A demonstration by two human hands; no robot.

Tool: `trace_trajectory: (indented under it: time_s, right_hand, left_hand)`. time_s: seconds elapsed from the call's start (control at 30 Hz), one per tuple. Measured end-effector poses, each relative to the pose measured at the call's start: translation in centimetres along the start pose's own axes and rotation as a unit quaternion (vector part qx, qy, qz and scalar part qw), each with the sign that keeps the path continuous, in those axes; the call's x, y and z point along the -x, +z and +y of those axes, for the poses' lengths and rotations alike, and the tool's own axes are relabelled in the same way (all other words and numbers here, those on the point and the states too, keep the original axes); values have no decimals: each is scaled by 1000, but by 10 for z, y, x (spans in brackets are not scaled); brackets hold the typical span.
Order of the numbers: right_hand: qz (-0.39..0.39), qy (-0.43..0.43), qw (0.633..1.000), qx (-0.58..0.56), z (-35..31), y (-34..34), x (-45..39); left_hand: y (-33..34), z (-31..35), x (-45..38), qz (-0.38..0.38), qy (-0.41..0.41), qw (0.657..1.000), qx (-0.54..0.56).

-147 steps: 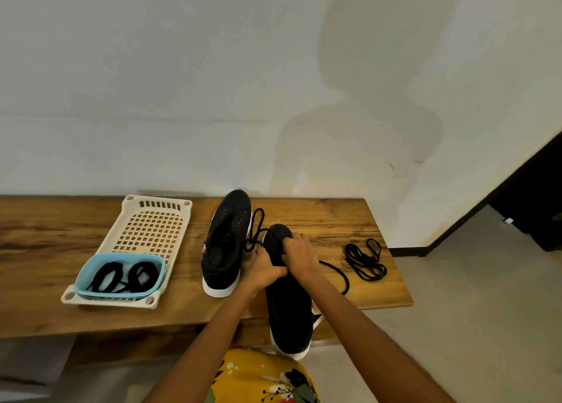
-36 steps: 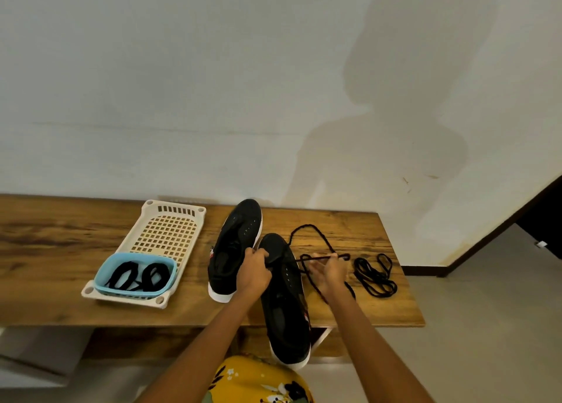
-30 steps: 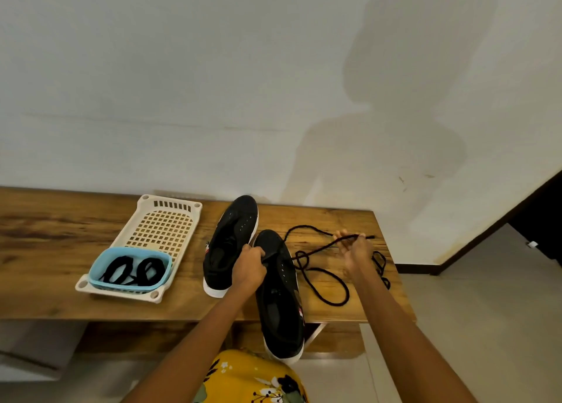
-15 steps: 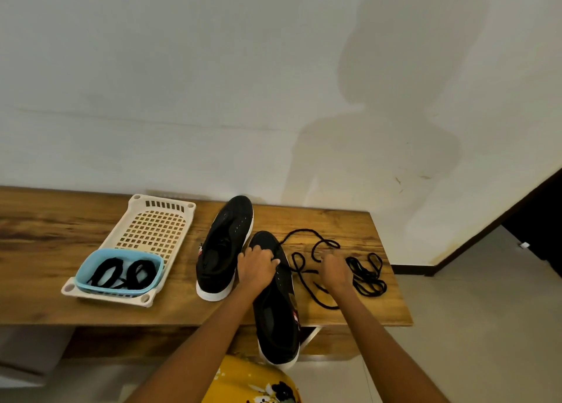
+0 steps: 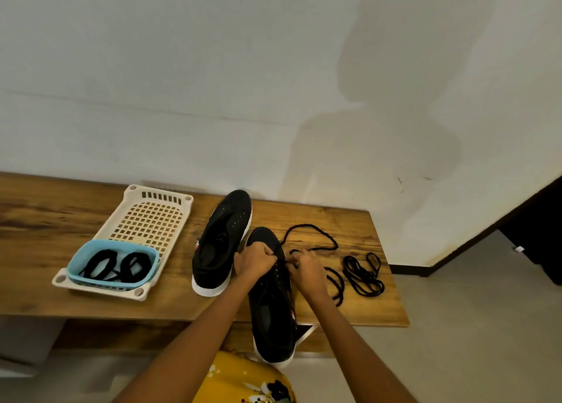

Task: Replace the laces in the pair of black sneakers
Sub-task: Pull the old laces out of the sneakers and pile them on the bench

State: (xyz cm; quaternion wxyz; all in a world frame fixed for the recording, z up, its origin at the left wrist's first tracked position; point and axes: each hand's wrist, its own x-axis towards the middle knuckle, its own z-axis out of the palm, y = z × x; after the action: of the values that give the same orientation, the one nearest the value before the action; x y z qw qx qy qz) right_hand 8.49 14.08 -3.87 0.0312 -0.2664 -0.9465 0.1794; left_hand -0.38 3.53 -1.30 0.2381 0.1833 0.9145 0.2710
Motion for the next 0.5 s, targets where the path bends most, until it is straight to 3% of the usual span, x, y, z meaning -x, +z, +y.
trace_trajectory:
  time_s: [0.1,0.2,0.33,0.4,0.5]
  right_hand:
    - [3,-14,1000,-10,-4,-10,-4]
    - [31,38,984,-172,-13,-28,-12]
    - [90,104,932,-336,-23,-65,-22]
    - [135,122,882,-434,-25,-85,-28]
    - [227,145,736,-621,-23,-108,-42]
  left_hand:
    - [4,-6,0,20,11,1000,-8]
    - [6,-8,1,15,23,1000,-7]
    - [4,-8,0,-11,52,999,-5]
    - [2,-8,-1,-24,55,998,-7]
    - [1,-6,-2,-25,55,998,-7]
